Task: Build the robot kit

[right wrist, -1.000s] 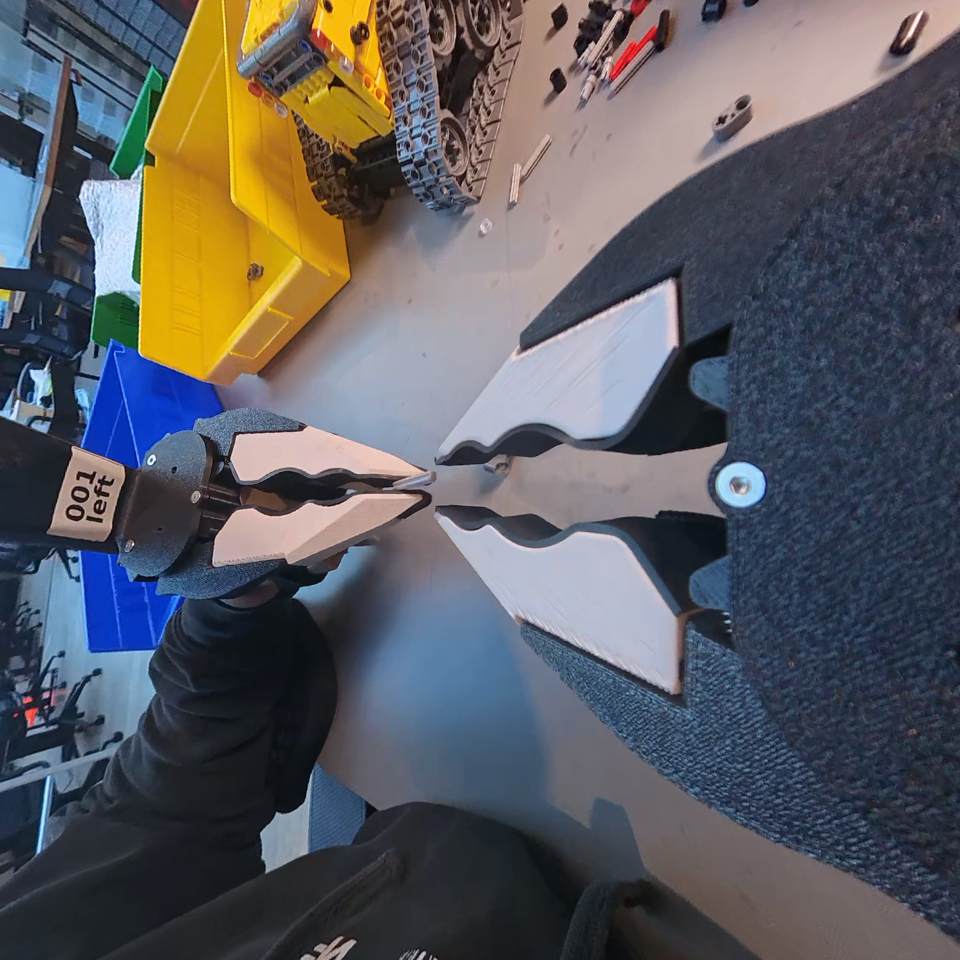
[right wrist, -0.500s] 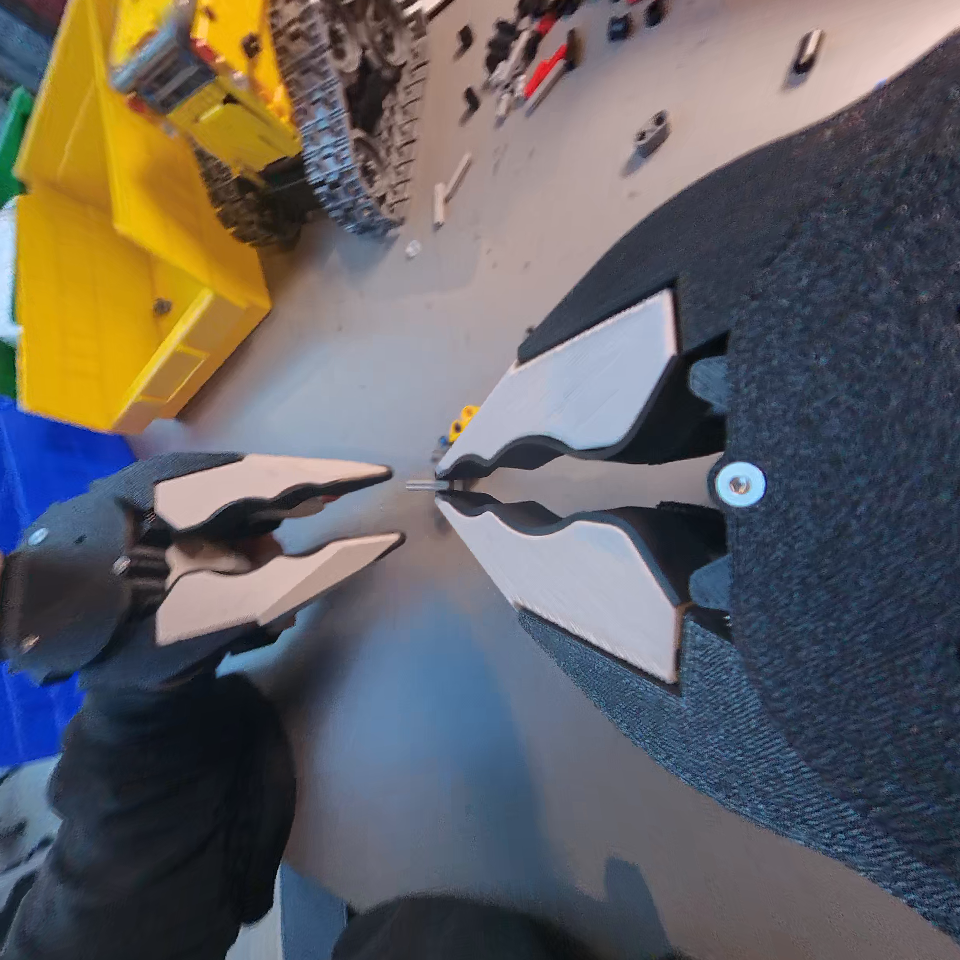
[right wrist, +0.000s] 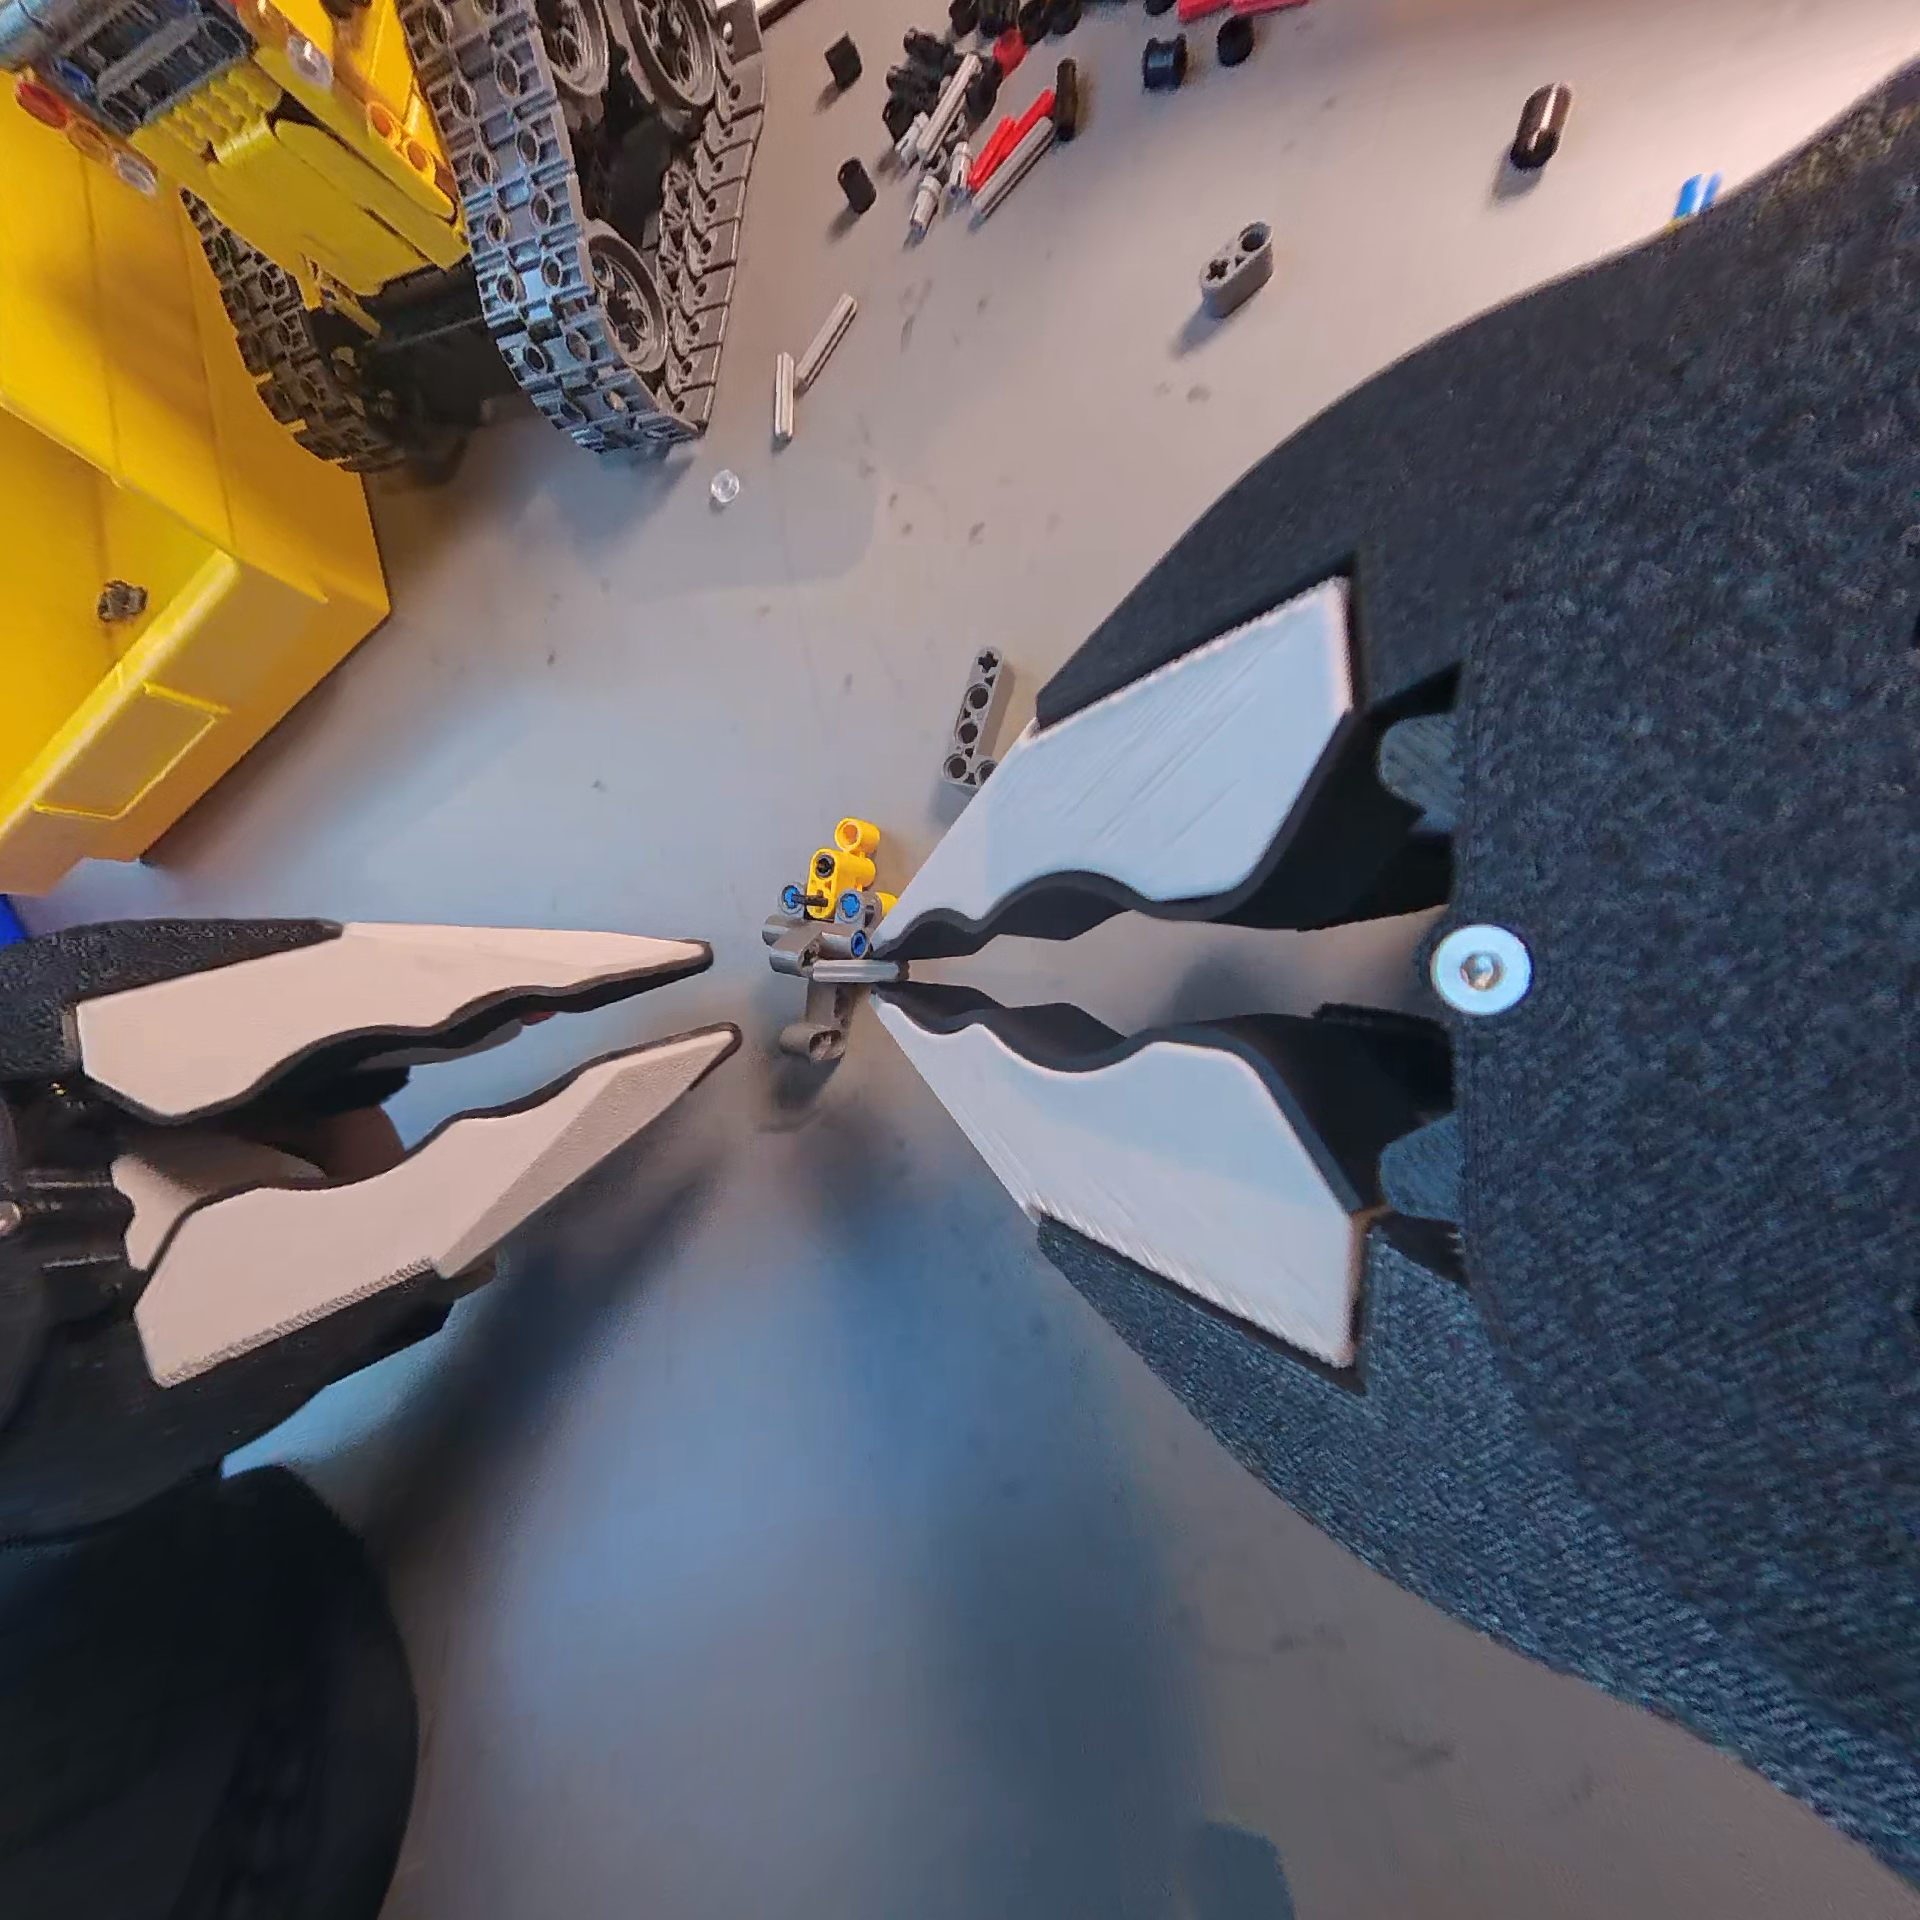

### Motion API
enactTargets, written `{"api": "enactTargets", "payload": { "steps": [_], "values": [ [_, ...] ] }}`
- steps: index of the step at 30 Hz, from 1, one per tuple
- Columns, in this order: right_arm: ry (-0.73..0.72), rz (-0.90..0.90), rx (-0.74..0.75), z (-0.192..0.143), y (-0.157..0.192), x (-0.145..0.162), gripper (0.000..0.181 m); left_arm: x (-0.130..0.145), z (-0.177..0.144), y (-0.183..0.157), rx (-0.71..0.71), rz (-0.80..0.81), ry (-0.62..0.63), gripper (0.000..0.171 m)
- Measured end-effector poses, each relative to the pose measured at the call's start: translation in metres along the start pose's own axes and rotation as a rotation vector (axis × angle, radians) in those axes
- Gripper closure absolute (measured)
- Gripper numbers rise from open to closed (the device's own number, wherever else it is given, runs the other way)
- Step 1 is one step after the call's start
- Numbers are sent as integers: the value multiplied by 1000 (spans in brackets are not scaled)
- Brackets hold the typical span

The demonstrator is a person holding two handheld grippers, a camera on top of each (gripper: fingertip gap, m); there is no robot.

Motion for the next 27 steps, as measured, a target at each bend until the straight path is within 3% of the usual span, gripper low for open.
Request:
{"api": "enactTargets", "payload": {
  "steps": [11,18,27],
  "values": [
    [7,-13,5,0,1,-1,177,-4,19,8,47,223,51,159],
    [0,-28,16,-1,0,-1,177,-5,20,6,23,230,21,164],
    [-102,-90,-14,-9,4,-10,177,-6,4,5,229,77,-117,165]
  ]
}}
Point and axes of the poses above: each gripper's, where its closed fingertips meet, z out along the fingers, x out of its underside, y = z × x across the jaws, the point moved 10 cm from there along -z, back along the fingers, and after that the axes turned 12 degrees about -z, right-handed, at the moved point
